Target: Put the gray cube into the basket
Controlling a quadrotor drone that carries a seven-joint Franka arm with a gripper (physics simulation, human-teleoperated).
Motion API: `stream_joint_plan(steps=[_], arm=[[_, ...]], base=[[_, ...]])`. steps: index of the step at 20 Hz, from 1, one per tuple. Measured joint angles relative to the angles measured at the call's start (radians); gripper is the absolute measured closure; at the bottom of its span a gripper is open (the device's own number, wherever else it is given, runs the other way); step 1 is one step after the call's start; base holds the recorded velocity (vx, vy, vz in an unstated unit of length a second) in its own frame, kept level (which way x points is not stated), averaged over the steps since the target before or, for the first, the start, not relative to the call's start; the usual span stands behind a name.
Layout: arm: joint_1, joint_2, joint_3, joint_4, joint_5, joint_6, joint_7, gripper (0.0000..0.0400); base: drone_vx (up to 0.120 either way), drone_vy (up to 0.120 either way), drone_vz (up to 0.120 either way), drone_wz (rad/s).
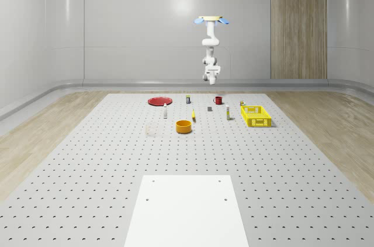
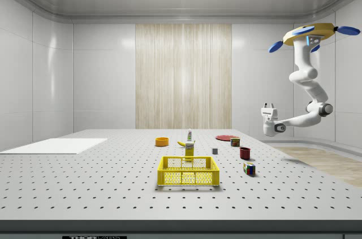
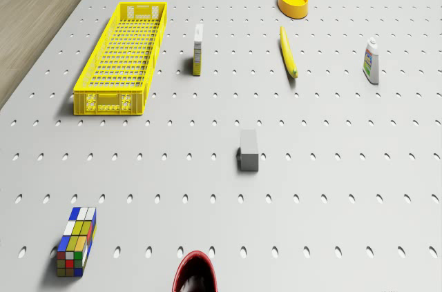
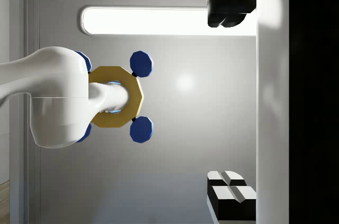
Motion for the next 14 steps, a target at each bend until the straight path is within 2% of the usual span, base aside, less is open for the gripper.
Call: stream_joint_plan(steps=[12,14], arm=[[-0.001,-0.004,0.001,-0.002,0.0,0.006,0.0,0.0],[-0.002,-0.005,0.002,-0.003,-0.001,0.008,-0.001,0.0]], base=[[0.12,-0.12,0.0,0.0],[0.12,-0.02,0.0,0.0]])
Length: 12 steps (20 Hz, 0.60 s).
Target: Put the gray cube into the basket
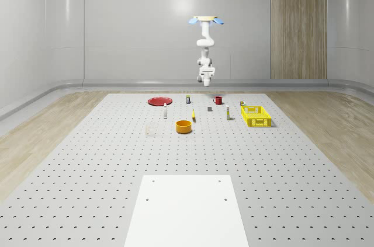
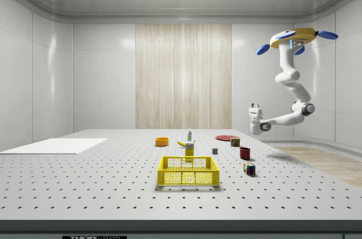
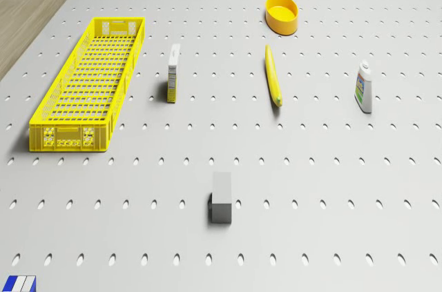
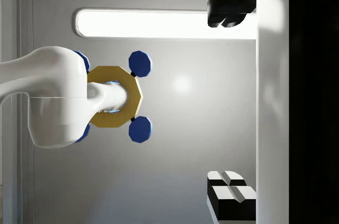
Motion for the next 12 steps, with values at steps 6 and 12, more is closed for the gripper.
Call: stream_joint_plan(steps=[6,12], arm=[[-0.001,-0.003,0.002,-0.003,-0.003,0.004,0.0,0.0],[-0.003,-0.006,0.008,-0.006,-0.01,0.009,0.001,0.0]], base=[[0.12,0.0,0.0,0.0],[0.12,0.0,0.0,0.0]])
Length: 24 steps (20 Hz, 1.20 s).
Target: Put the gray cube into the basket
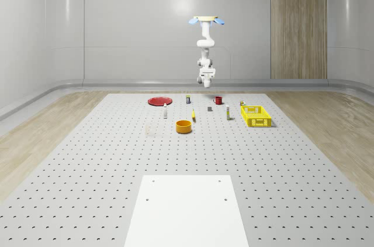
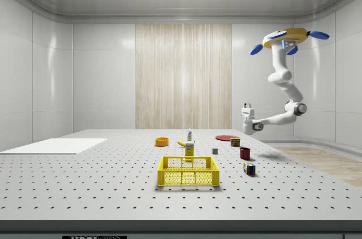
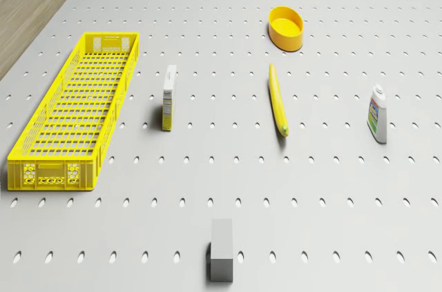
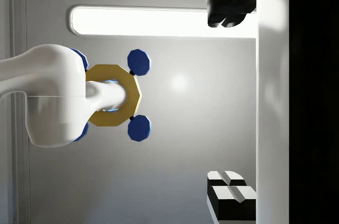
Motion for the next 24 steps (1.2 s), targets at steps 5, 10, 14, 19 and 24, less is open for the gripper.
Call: stream_joint_plan(steps=[5,10,14,19,24], arm=[[-0.004,-0.003,0.011,-0.003,-0.016,0.004,0.002,0.0],[-0.012,-0.006,0.038,-0.007,-0.053,0.008,0.007,0.0],[-0.025,-0.009,0.082,-0.013,-0.115,0.012,0.015,0.0],[-0.062,-0.018,0.197,-0.042,-0.279,0.02,0.038,0.0],[-0.141,-0.045,0.429,-0.158,-0.621,0.037,0.096,0.0]], base=[[0.12,0.0,0.0,0.0],[0.12,0.0,0.0,0.0],[0.12,0.0,0.0,0.0],[0.12,0.0,-0.072,0.0],[0.12,0.0,-0.088,0.0]])
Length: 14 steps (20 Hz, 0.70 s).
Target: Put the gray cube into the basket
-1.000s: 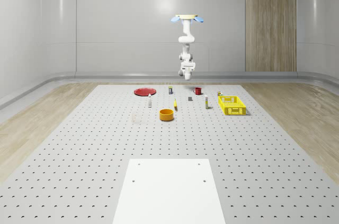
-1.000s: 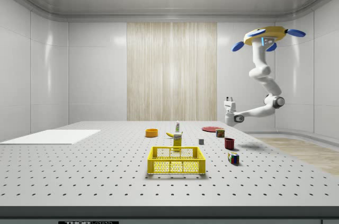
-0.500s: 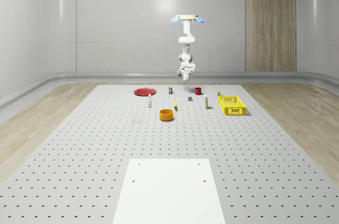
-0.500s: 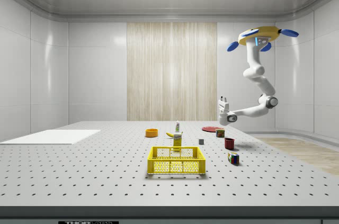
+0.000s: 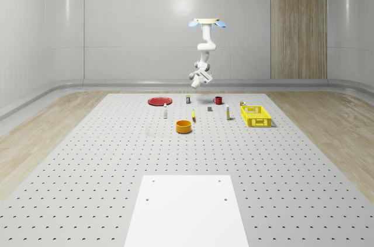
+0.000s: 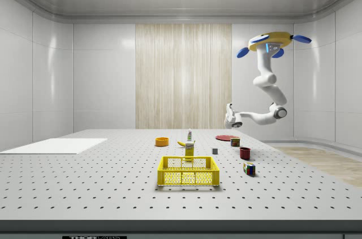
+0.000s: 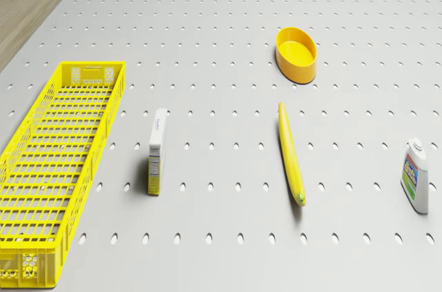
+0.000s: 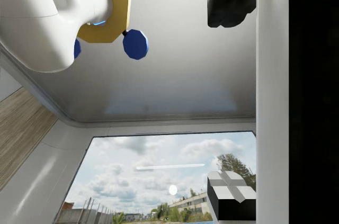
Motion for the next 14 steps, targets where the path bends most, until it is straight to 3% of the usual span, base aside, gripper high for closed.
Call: stream_joint_plan(steps=[6,10,14], arm=[[-0.198,-0.079,0.374,-0.354,-0.651,0.001,0.187,0.0],[-0.407,-0.134,0.561,-0.554,-1.025,-0.073,0.365,0.0],[-0.604,-0.184,0.677,-0.643,-1.229,-0.164,0.505,0.0]], base=[[0.12,0.0,-0.12,0.0],[0.12,0.0,-0.12,0.0],[0.12,0.0,-0.12,0.0]])
